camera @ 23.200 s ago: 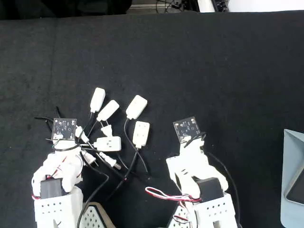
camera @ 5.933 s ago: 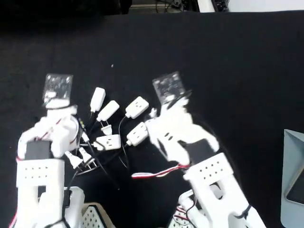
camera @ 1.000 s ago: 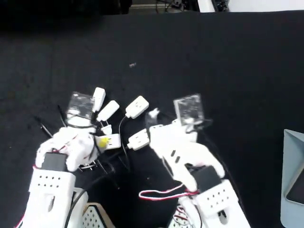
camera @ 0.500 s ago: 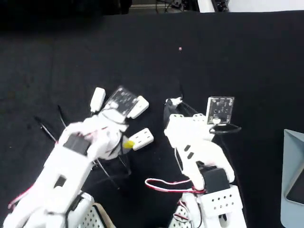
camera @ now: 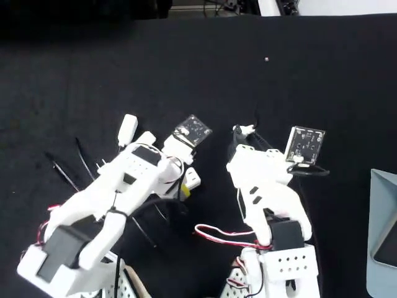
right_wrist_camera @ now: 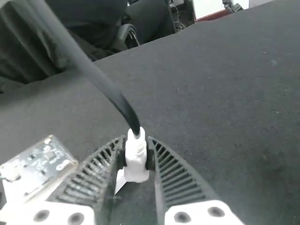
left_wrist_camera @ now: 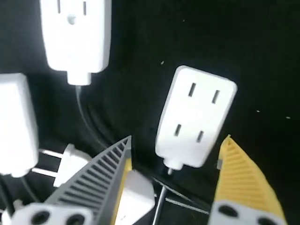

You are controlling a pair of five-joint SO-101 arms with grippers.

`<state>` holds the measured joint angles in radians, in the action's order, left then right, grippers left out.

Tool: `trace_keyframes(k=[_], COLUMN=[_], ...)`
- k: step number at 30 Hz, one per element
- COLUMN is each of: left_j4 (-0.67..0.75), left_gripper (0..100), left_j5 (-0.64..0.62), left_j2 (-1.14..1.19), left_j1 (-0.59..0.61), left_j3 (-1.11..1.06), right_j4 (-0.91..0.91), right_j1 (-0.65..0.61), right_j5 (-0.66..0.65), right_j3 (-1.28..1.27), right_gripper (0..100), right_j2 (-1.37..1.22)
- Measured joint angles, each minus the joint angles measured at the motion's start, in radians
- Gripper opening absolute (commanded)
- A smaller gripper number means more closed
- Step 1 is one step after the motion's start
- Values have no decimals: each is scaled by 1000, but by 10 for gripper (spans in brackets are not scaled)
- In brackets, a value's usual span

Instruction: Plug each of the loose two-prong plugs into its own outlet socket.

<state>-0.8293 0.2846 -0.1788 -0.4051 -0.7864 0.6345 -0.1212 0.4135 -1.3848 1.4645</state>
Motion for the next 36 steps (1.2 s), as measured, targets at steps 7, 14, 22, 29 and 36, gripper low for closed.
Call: trace_keyframes(k=[7,14,22,29,36], left_j4=[20,-18,-153,-161,-176], left_gripper=[288,288,287,287,287], left_j5=[44,46,38,-152,-222], left_j2=[77,80,-140,-336,-436], left_j1=[117,147,146,262,333], left_j3=[95,126,127,127,127], right_j4=[0,0,0,26,153], right_j1=[0,0,-5,-192,-482], right_j5=[0,0,-58,-190,-267], right_j3=[0,0,0,0,0], right_gripper=[14,14,14,14,14], right_j2=[0,0,0,0,0])
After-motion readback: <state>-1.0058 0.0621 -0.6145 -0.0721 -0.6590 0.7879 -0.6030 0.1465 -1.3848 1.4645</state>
